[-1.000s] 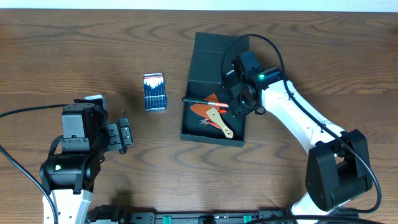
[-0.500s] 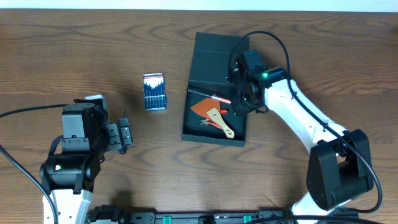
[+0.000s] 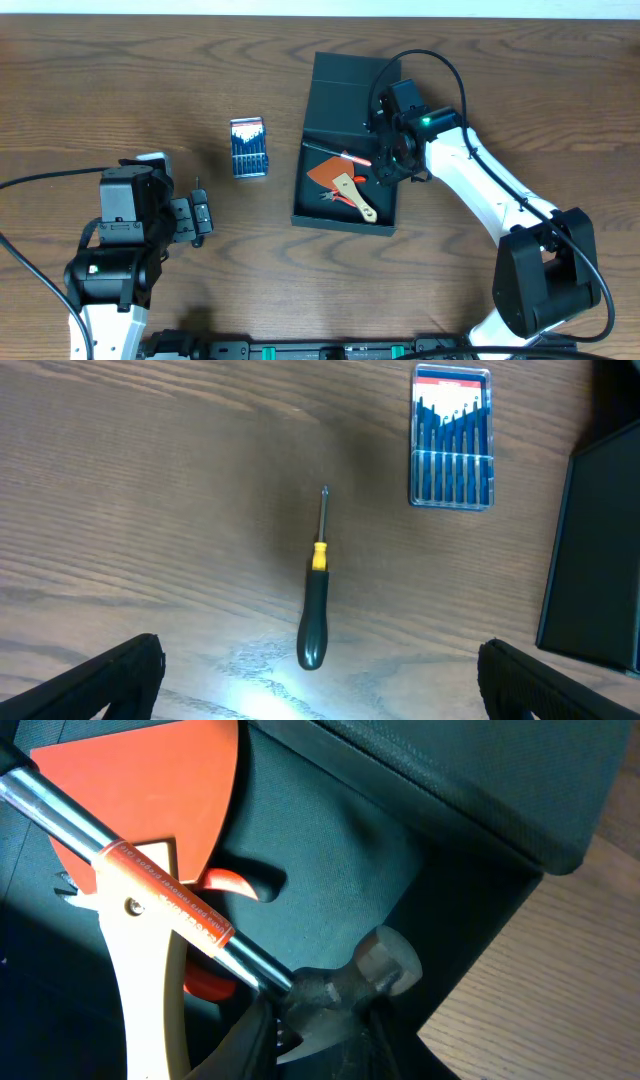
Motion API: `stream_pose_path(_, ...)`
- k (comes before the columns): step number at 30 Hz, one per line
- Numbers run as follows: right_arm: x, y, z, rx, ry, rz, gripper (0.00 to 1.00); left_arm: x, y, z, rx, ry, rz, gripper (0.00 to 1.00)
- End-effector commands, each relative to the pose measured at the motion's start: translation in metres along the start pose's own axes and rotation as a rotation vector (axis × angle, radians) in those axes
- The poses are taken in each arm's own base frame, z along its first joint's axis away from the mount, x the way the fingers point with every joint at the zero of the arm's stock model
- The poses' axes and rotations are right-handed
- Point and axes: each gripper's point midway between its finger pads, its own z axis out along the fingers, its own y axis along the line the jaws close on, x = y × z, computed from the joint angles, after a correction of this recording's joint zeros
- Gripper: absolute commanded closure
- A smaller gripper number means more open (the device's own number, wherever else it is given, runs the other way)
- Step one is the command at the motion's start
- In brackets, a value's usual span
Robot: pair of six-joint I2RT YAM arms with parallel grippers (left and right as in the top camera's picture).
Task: Pack container
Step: 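Carry the hammer into the box and lower it in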
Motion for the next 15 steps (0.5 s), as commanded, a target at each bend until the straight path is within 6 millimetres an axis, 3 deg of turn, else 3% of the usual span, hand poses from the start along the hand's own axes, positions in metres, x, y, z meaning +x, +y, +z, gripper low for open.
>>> stream_pose_path(1,-0.0009,-0.0112,0.0005,0.033,0.004,0.029,0.73,-0.007,-0.0016,-0.0057,0.004,-0.021,-0.003,0.01)
stream_pose_path(4,-0.001,-0.0112,0.0005,0.033,0.004,0.029,0.71,-0.007,-0.0016,-0.0057,0.004,-0.021,-0.003,0.02)
stream_pose_path(7,-0.0009,-0.0112,0.0005,0.033,0.004,0.029,0.52,-0.007,-0.0016,-0.0057,0.004,-0.021,-0.003,0.02)
stream_pose_path(9,-0.0009,-0.0112,0.0005,0.033,0.004,0.029,0.5,-0.007,-0.0016,-0.0057,0.004,-0.021,-0.003,0.02)
stream_pose_path(11,-0.0009,-0.0112,0.0005,0.033,0.004,0.029,0.34,-0.007,-0.0016,-0.0057,0.004,-0.021,-0.003,0.02)
stream_pose_path(15,-0.001,-0.0112,0.0005,0.033,0.004,0.029,0.32,-0.007,-0.0016,-0.0057,0.004,-0.021,-0.003,0.01)
